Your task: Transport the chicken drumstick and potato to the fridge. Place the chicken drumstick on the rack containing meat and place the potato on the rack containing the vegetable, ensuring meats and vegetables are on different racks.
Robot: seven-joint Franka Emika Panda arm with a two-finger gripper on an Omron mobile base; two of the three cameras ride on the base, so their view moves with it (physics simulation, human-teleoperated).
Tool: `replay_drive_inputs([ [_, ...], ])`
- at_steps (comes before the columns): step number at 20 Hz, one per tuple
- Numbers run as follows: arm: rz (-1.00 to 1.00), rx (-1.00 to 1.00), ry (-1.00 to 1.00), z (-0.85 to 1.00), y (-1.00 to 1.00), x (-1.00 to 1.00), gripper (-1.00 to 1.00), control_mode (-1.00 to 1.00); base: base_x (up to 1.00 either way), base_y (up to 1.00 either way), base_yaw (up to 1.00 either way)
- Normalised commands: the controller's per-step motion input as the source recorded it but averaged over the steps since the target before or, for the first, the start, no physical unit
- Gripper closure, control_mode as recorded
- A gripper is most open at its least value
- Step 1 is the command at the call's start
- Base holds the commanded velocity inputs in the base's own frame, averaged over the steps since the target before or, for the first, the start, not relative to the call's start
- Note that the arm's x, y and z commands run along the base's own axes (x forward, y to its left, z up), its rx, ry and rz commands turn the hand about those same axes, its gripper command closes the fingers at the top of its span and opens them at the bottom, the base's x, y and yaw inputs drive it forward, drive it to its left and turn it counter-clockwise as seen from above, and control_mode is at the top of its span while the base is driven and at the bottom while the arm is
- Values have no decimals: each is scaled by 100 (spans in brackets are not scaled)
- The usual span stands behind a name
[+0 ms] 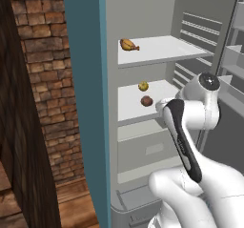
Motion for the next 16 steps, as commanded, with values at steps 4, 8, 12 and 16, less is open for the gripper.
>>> replay_drive_inputs([
  [4, -3, -1, -6, 61, 5, -63, -100, -100, 0, 0, 0],
  [8, -2, -1, -5, 59, 2, -56, -100, -100, 0, 0, 0],
  [12, 0, 0, 0, 39, 0, -69, -100, -100, 0, 0, 0],
  [16, 0, 0, 0, 24, 1, -70, -100, -100, 0, 0, 0],
])
